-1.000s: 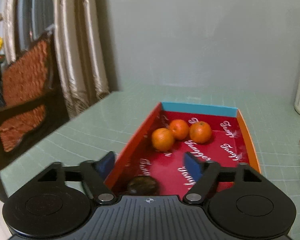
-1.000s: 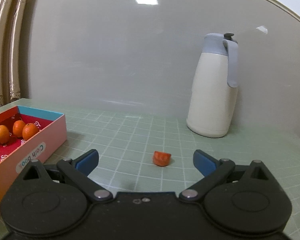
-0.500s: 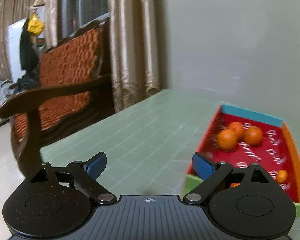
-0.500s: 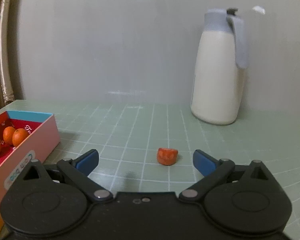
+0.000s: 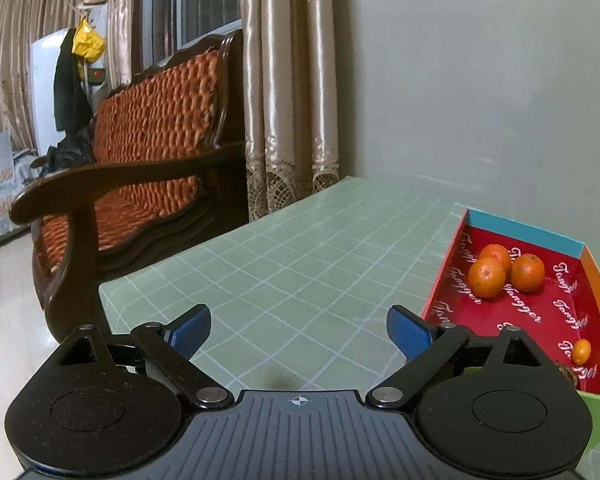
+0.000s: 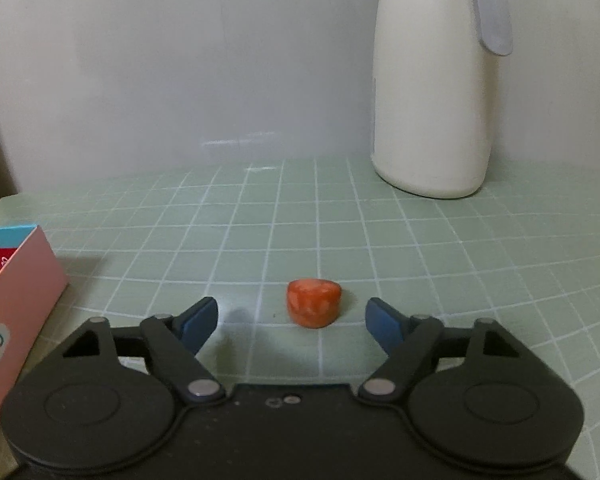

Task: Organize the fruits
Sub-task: 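Reach the right tool to the red-orange piece and close on it, then carry the red-orange piece into the box and open the right tool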

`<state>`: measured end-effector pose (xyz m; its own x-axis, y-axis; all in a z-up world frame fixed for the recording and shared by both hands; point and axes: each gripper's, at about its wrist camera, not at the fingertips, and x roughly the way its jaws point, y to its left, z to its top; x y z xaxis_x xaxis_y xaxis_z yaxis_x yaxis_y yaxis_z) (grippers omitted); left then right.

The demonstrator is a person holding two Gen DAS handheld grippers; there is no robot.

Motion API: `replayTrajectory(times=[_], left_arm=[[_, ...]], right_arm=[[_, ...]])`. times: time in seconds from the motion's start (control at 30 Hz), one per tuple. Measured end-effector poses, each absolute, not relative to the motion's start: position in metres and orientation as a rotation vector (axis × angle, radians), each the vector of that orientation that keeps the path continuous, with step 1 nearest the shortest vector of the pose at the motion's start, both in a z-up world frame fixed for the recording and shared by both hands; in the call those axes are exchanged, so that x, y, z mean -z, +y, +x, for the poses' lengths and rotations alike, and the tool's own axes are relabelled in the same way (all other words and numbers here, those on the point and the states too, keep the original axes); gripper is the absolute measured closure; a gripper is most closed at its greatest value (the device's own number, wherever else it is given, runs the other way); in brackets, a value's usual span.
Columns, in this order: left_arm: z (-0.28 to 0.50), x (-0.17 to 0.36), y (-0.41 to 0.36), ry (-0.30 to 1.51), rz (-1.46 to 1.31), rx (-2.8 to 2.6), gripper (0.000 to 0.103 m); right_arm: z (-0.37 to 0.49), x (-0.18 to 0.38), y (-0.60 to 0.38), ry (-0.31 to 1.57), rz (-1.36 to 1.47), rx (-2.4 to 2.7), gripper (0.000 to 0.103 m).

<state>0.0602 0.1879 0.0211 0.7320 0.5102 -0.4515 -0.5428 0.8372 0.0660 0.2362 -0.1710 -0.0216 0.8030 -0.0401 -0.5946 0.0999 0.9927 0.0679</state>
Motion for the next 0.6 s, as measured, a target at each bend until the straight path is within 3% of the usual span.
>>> replayTrajectory(times=[0.13, 0.27, 0.37, 0.6], left_arm=[[0.0591, -0.0214, 0.1856, 0.471, -0.055, -0.574, 0.009], [0.0581, -0.0208, 0.1855, 0.474, -0.055, -0.575, 0.009], [0.0583, -0.0212, 0.1859, 0.474, -0.057, -0.58, 0.009], [0.0583, -0.021, 0.1859, 0.47, -0.06, -0.579, 0.008]], right_arm=[[0.2402, 0.0213, -0.1707, 0.642, 0.077, 0.077, 0.032], [0.2433, 0.0215, -0.1681, 0.638, 0.043, 0.083, 0.06], [0.244, 0.0209, -0.1685, 0.634, 0.041, 0.078, 0.072], [0.2409, 0.0193, -0.1695, 0.626, 0.06, 0.045, 0.075]])
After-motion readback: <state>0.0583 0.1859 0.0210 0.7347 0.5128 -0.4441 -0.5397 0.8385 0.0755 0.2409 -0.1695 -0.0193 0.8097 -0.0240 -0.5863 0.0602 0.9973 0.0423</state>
